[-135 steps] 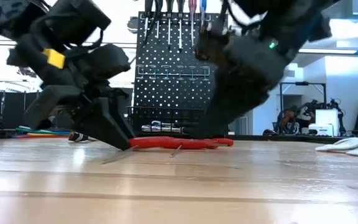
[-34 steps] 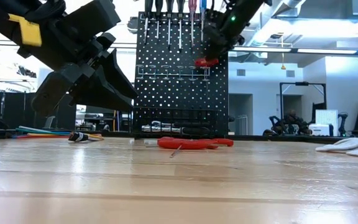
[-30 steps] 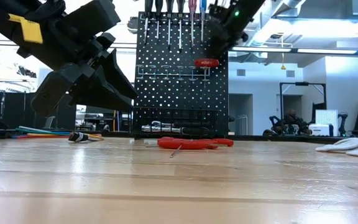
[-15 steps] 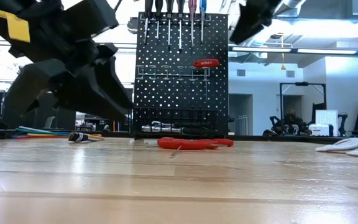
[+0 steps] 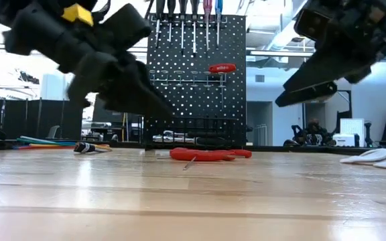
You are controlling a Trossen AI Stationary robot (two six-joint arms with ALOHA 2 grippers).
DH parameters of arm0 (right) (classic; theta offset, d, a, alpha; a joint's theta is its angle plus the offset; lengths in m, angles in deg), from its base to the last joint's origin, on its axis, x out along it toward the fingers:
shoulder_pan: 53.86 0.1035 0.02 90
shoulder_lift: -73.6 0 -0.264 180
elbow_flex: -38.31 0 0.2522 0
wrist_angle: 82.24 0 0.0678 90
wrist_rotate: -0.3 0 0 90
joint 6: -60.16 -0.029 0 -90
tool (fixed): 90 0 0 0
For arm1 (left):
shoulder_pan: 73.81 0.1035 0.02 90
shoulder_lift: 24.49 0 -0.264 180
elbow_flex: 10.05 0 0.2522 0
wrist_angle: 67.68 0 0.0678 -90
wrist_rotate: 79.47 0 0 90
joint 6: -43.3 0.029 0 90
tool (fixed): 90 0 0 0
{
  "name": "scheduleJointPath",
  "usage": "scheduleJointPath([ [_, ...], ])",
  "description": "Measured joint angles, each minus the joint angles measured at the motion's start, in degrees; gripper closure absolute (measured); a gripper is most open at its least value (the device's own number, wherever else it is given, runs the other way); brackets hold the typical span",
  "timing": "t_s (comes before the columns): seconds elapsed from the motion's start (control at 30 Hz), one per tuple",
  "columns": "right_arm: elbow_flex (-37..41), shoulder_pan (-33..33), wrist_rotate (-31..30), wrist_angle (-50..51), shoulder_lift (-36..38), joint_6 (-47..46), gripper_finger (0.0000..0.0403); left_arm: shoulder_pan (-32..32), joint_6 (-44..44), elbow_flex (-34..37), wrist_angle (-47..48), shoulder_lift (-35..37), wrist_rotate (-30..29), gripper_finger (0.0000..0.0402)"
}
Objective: Hang tools onto peg board
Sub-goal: Hang the red allen wrench on the pegboard
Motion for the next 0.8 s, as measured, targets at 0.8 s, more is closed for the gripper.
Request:
scheduleJointPath([
  [0.8,-0.08,-1.46,2.05,-11.57,-8.07,2.78,0.0164,15.27,5.96,-5.93,3.01,-11.52,21.39,0.0224],
])
